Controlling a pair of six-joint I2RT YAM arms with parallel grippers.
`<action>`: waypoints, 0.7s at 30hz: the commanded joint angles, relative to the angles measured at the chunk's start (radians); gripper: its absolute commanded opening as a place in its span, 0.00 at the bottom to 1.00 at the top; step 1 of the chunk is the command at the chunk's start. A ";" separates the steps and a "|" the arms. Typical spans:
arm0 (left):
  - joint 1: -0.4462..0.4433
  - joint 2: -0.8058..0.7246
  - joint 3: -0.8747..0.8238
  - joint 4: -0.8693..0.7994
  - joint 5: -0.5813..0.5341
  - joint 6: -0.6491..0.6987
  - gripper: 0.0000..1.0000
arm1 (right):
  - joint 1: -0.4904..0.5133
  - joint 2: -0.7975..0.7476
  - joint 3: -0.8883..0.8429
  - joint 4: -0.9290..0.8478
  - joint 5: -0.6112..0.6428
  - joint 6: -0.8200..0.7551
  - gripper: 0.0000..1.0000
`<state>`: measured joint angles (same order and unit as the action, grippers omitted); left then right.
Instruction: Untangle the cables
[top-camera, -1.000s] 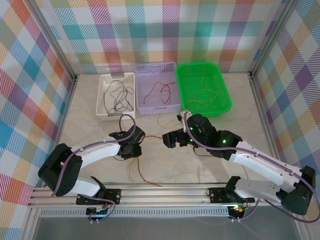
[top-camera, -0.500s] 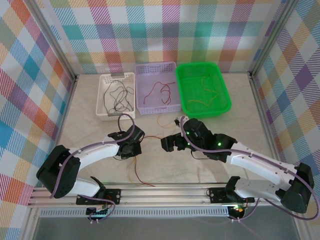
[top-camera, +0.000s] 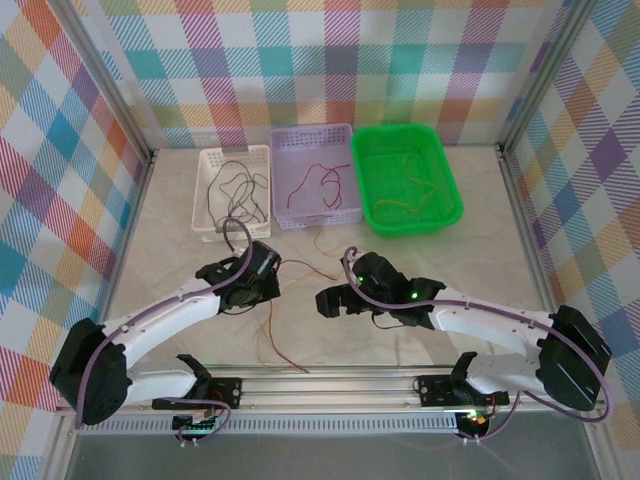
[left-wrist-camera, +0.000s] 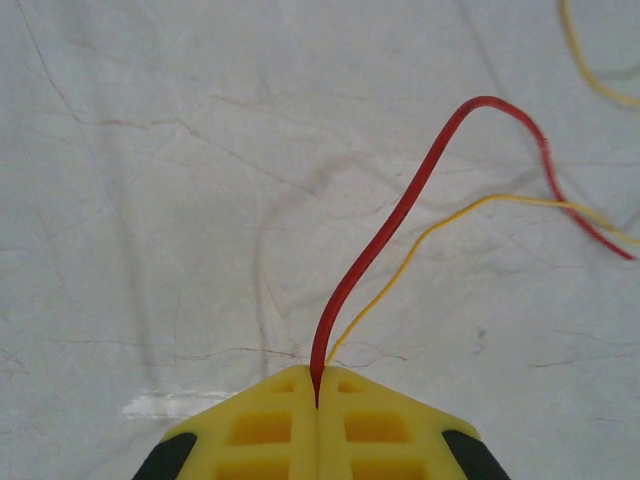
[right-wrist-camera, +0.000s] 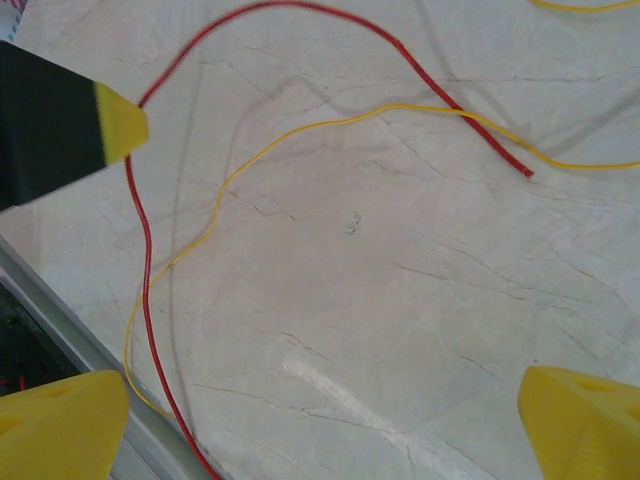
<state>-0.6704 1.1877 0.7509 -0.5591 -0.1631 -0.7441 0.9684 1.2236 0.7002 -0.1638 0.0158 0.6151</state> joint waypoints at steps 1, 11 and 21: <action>0.005 -0.053 0.035 -0.065 -0.035 -0.004 0.00 | 0.006 0.037 -0.014 0.095 -0.044 0.029 1.00; 0.005 -0.172 0.095 -0.146 -0.056 0.011 0.00 | 0.005 0.125 -0.009 0.173 -0.073 0.048 1.00; 0.005 -0.259 0.163 -0.199 -0.064 0.048 0.00 | -0.003 0.089 -0.012 0.136 -0.027 0.055 1.00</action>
<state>-0.6704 0.9562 0.8707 -0.7124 -0.2039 -0.7242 0.9680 1.3468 0.6952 -0.0238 -0.0334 0.6540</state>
